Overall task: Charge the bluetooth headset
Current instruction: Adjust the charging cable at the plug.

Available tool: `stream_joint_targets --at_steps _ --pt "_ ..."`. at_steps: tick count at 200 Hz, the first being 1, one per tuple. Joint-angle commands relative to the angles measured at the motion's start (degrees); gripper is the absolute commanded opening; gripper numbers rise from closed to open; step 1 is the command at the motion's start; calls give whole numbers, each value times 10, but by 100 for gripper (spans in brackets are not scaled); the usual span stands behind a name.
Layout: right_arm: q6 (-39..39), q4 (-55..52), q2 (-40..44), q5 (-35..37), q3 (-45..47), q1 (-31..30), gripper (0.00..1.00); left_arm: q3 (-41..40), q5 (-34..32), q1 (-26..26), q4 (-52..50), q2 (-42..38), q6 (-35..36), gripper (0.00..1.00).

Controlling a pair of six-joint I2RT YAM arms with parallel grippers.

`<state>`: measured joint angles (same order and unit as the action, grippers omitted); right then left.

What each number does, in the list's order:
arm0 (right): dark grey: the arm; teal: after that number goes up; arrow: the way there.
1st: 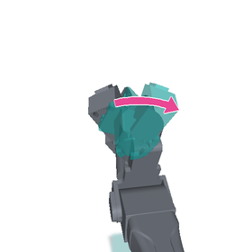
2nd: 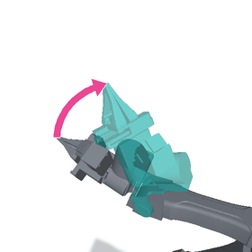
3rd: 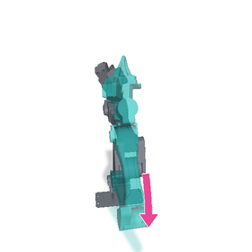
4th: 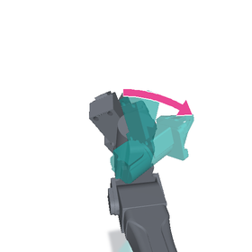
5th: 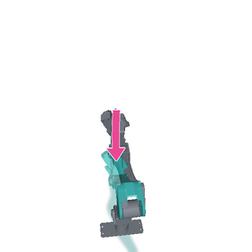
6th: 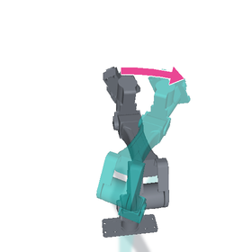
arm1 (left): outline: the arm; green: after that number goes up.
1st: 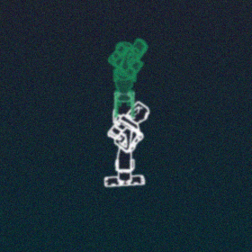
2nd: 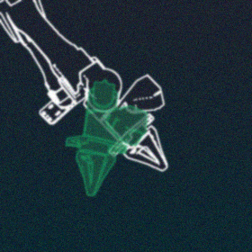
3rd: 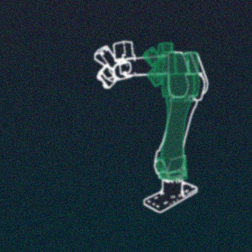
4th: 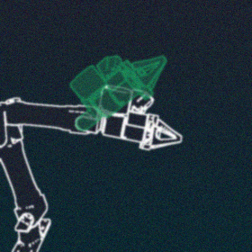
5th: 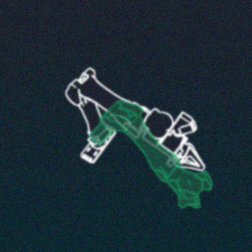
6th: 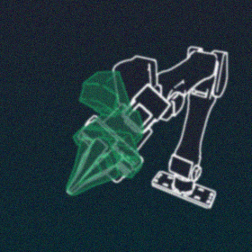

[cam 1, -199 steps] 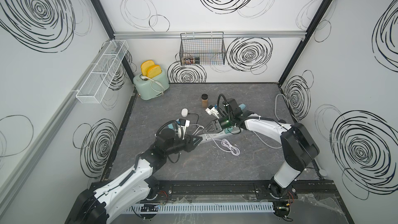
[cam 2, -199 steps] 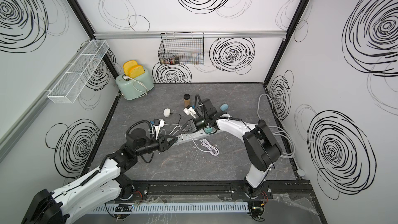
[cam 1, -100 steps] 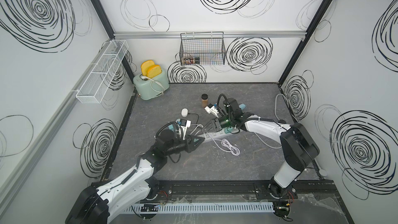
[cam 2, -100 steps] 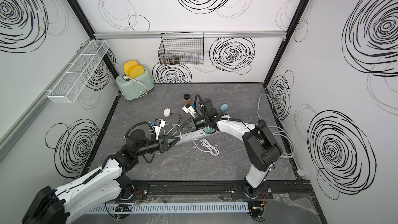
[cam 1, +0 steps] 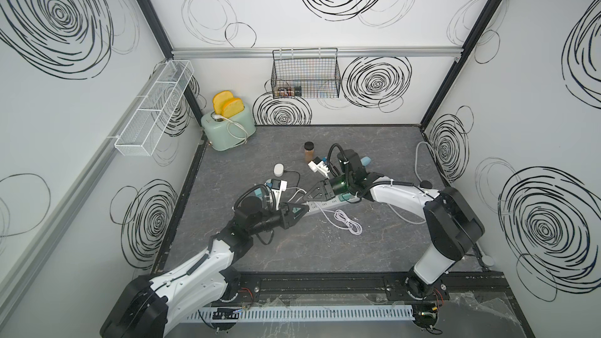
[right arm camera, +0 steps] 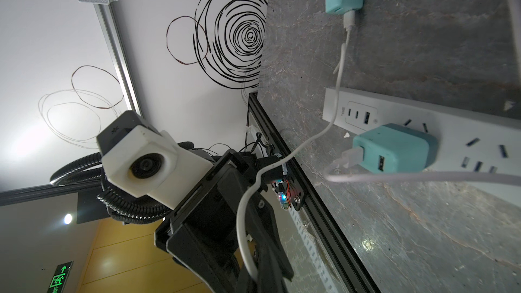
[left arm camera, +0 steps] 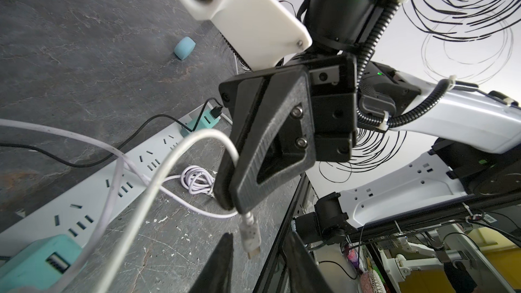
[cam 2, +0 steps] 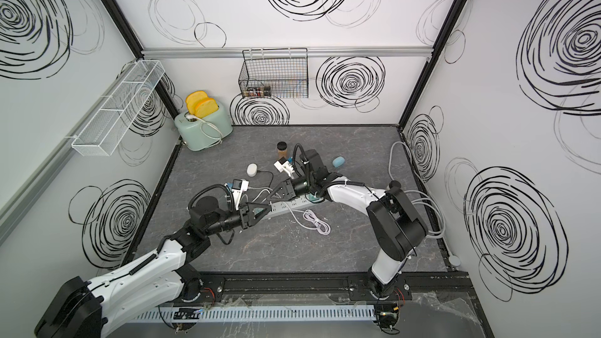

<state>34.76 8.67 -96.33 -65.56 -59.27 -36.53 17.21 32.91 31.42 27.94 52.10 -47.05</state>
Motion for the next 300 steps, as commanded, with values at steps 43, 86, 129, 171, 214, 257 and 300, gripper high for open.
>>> stream_joint_targets --at_steps 43,86,129,171,214,257,300 --pt "43 55 29 -12 12 -14 2 -5 -5 -3 54 5 -4 38" --pt "62 80 29 -13 22 -19 1 -9 -14 -4 71 -3 -10 26" --pt "60 80 26 -11 23 -20 1 -14 -25 -6 83 -16 -16 13" --pt "51 70 24 -2 15 -12 5 -17 -23 -10 84 -18 -14 5" --pt "-11 -37 33 51 -14 18 42 -8 -21 -21 78 -14 -6 0" --pt "-60 -132 92 132 13 114 49 19 -23 -51 53 1 3 0" --pt "-97 -186 105 386 30 245 50 35 -65 -65 11 -12 31 0"
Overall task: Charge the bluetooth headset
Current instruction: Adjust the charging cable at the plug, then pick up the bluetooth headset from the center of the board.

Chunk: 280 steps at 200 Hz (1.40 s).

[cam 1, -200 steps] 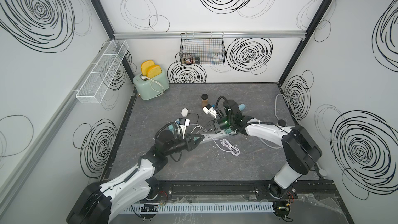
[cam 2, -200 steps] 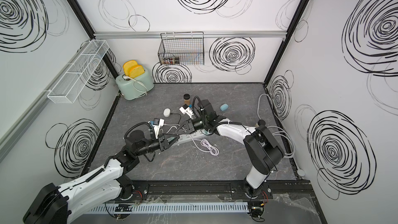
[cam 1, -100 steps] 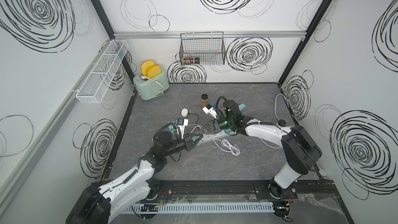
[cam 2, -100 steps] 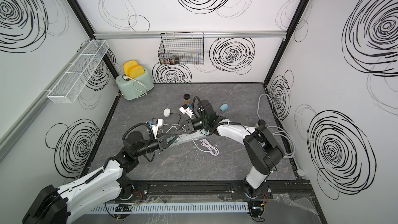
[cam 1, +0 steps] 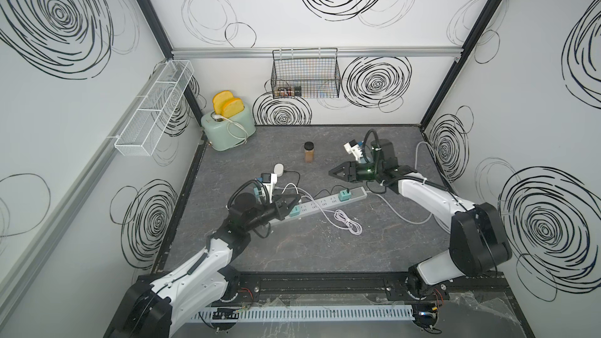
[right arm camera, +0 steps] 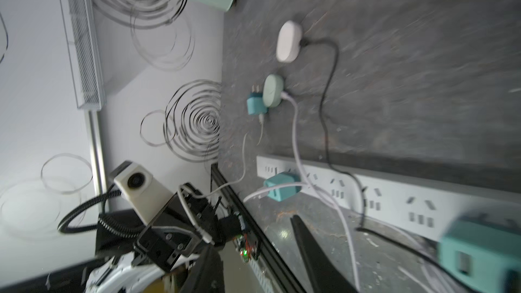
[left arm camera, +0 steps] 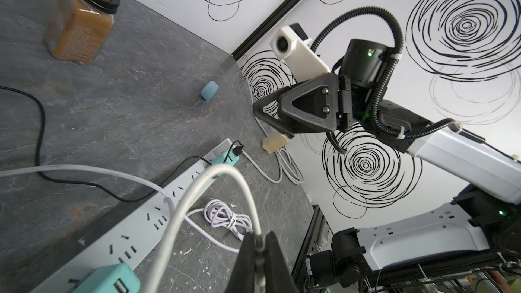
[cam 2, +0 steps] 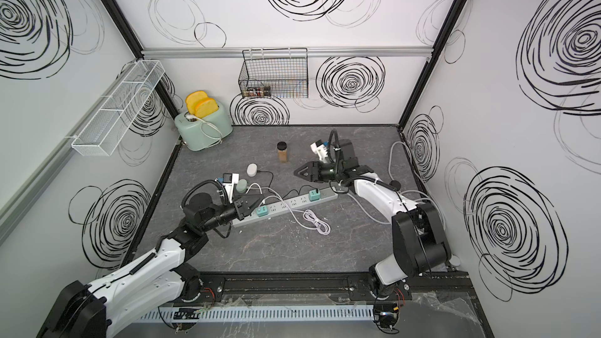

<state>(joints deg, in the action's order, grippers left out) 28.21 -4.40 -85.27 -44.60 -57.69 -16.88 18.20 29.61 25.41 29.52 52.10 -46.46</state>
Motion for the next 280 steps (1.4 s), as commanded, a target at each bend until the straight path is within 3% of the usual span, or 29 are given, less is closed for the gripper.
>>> stream_joint_targets --at_steps 1,31,73,102,128,189,233,255,280 --pt "-31 -54 -7 180 14 51 51 25 -33 -5 -5 -12 26 0" --pt "9 -14 -82 217 -5 110 56 48 -55 -7 -38 -14 50 0" --pt "23 -56 -202 324 -118 102 62 79 -87 9 -93 -14 94 0" --pt "39 -67 -251 372 -164 96 73 87 -87 3 -102 -14 97 0" --pt "59 -66 -275 396 -189 95 74 91 -84 -3 -115 -16 99 0" --pt "68 -103 -329 435 -246 83 58 91 -84 -4 -120 -25 101 0" --pt "42 -157 -364 456 -297 64 59 91 -86 -4 -123 -31 101 0" --pt "24 -173 -366 475 -312 53 49 92 -87 -4 -124 -31 102 0" --pt "9 -185 -365 476 -316 51 48 95 -86 -4 -127 -32 104 0"
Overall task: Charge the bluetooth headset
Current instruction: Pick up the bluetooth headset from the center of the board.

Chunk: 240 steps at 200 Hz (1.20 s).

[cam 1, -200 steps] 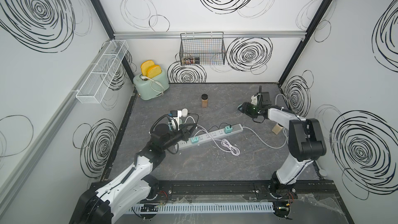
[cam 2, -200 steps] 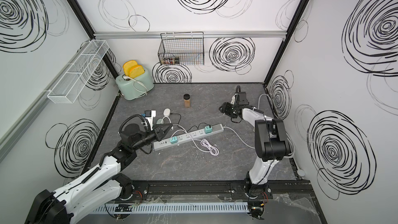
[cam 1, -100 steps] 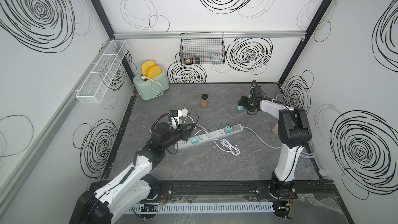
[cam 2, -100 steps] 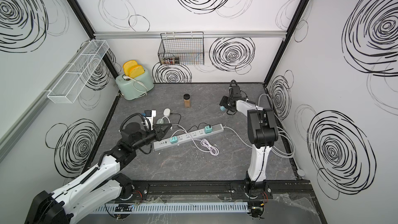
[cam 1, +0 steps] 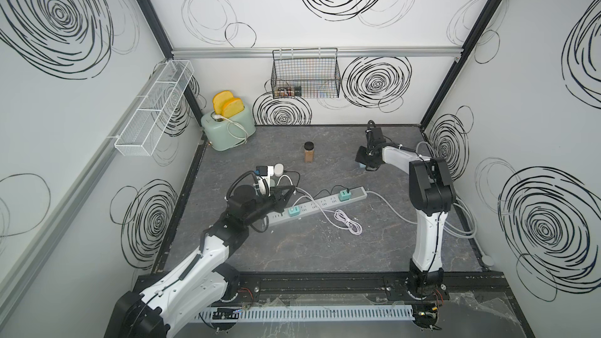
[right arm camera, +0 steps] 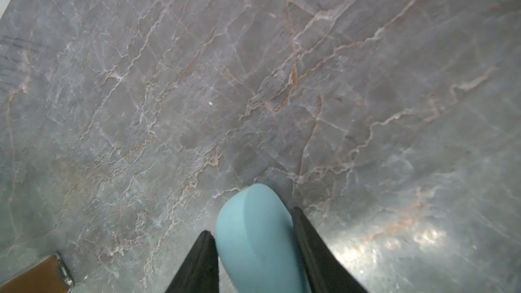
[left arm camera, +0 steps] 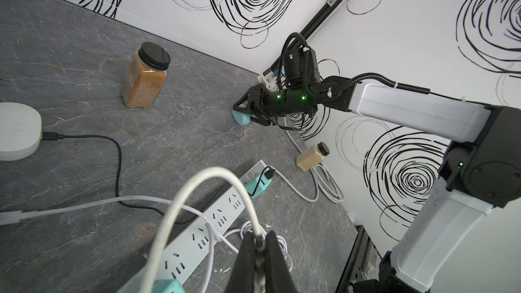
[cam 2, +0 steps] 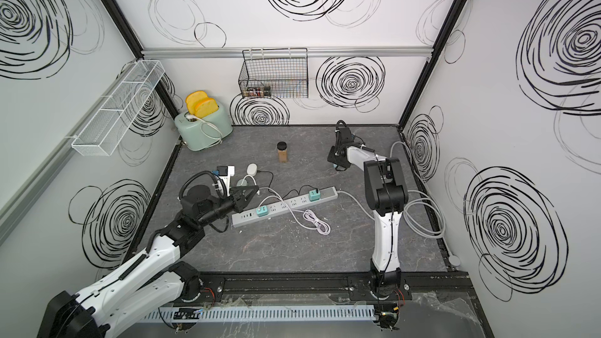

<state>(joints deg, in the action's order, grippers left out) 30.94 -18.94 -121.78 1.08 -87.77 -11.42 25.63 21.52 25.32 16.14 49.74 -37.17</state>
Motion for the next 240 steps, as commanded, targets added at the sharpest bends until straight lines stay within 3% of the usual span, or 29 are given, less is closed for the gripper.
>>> stream_joint_targets --at_steps 1,25,105,169,187,215,240 --pt "-19 -40 0 18 -16 -4 47 21 -6 -3 6 -8 12 0" --pt "-36 -53 -8 19 -26 -3 44 21 -5 -3 7 -8 11 0" --pt "-71 -84 -36 7 -58 1 48 17 -4 -12 10 -8 9 0" --pt "-84 -97 -30 10 -65 -1 27 17 -4 -19 13 -3 6 0" --pt "-89 -97 -2 9 -53 -4 26 15 -3 -20 17 -1 3 0" --pt "-90 -54 98 -73 24 -8 27 12 8 -22 54 7 -23 0" --pt "-80 30 213 -231 137 -11 28 5 21 -22 121 24 -82 0"
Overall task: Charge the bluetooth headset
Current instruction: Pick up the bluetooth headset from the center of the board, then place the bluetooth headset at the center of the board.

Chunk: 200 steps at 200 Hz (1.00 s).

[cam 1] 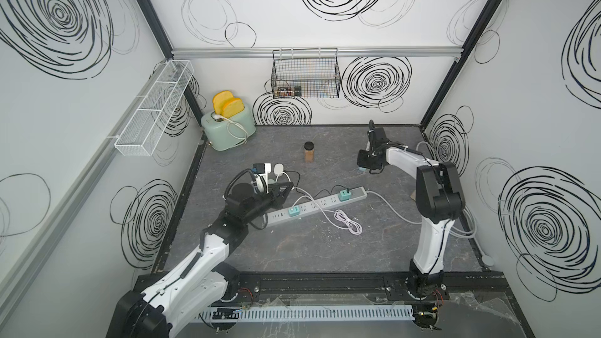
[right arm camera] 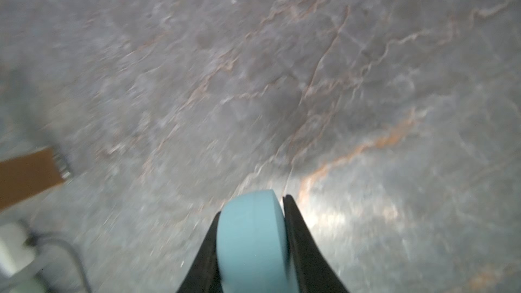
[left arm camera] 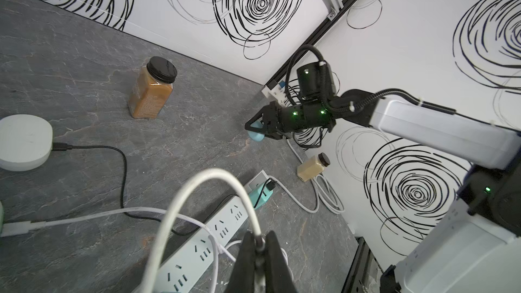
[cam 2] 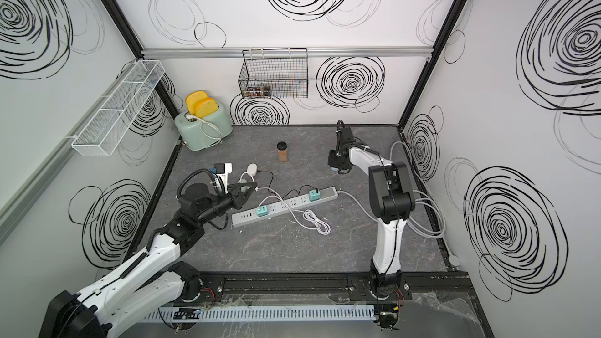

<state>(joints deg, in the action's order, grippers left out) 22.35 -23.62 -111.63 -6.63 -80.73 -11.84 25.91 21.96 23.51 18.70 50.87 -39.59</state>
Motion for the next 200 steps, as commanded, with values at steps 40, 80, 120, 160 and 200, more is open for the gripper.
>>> stream_joint_targets --at_steps 40,80,120,160,200 --pt "122 287 243 -394 225 -17 28 -4 -5 5 227 45 -162 0" --pt "259 483 295 -454 287 -58 27 -2 -50 16 303 66 -223 0" --pt "346 647 303 -467 309 -103 27 -8 -90 18 378 87 -277 0" --pt "382 722 292 -459 300 -140 27 -10 -136 31 443 103 -284 0" --pt "402 747 272 -444 276 -173 28 -16 -191 58 506 108 -268 0"
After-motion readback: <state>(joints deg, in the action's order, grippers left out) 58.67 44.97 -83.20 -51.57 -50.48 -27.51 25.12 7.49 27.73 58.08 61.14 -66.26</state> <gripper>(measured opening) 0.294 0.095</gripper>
